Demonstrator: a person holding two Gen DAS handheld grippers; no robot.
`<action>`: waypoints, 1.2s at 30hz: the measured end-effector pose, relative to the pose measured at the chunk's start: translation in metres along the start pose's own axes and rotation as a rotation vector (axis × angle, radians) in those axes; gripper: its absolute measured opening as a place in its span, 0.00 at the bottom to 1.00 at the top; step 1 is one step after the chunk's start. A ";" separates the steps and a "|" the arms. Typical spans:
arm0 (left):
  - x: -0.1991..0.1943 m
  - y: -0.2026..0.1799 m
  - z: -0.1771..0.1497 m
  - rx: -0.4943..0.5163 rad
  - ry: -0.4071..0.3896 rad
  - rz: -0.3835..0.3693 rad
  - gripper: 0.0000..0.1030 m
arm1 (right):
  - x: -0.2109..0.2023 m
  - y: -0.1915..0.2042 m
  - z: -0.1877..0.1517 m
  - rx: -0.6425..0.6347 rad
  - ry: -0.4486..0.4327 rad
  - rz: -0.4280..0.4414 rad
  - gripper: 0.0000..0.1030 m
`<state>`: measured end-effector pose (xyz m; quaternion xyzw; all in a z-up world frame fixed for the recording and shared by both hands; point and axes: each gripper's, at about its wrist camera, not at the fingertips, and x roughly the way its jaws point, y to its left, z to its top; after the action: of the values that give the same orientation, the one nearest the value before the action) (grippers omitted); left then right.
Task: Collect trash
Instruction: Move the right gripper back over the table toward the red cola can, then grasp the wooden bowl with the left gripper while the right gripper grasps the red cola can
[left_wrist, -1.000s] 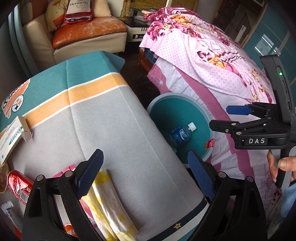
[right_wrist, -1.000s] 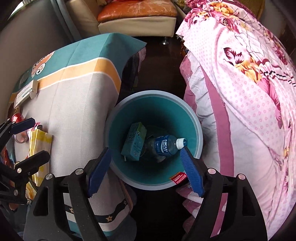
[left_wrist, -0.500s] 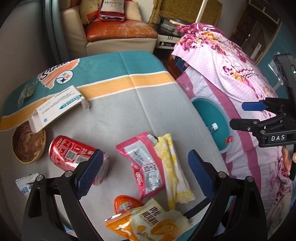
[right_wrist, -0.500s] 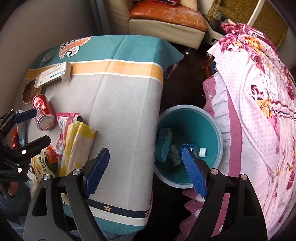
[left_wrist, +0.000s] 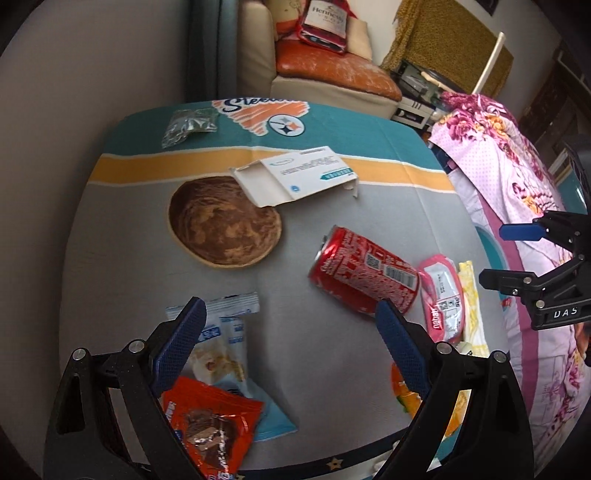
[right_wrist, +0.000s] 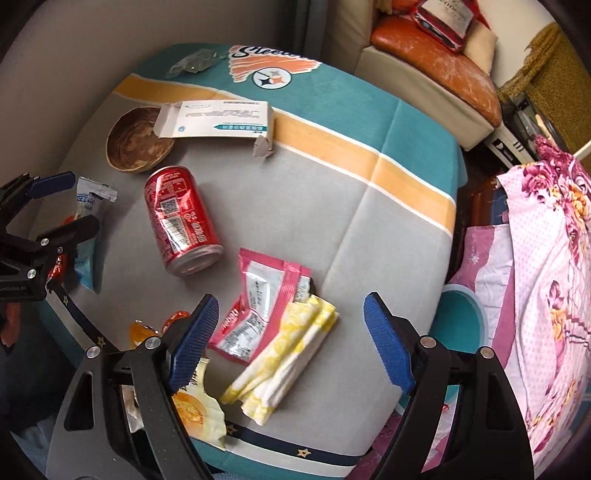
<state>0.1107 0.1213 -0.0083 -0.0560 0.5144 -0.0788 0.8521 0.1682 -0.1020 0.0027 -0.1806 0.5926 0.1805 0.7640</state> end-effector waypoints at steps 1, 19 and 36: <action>0.000 0.010 0.000 -0.014 0.000 0.010 0.90 | 0.004 0.007 0.006 -0.008 0.004 0.010 0.75; 0.036 0.088 0.029 -0.209 0.013 0.010 0.90 | 0.067 0.063 0.060 -0.087 0.085 0.120 0.75; 0.070 0.066 0.042 -0.115 0.061 0.084 0.18 | 0.091 0.057 0.063 -0.048 0.108 0.164 0.58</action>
<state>0.1855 0.1735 -0.0614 -0.0810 0.5456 -0.0150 0.8340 0.2142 -0.0159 -0.0746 -0.1591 0.6412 0.2465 0.7091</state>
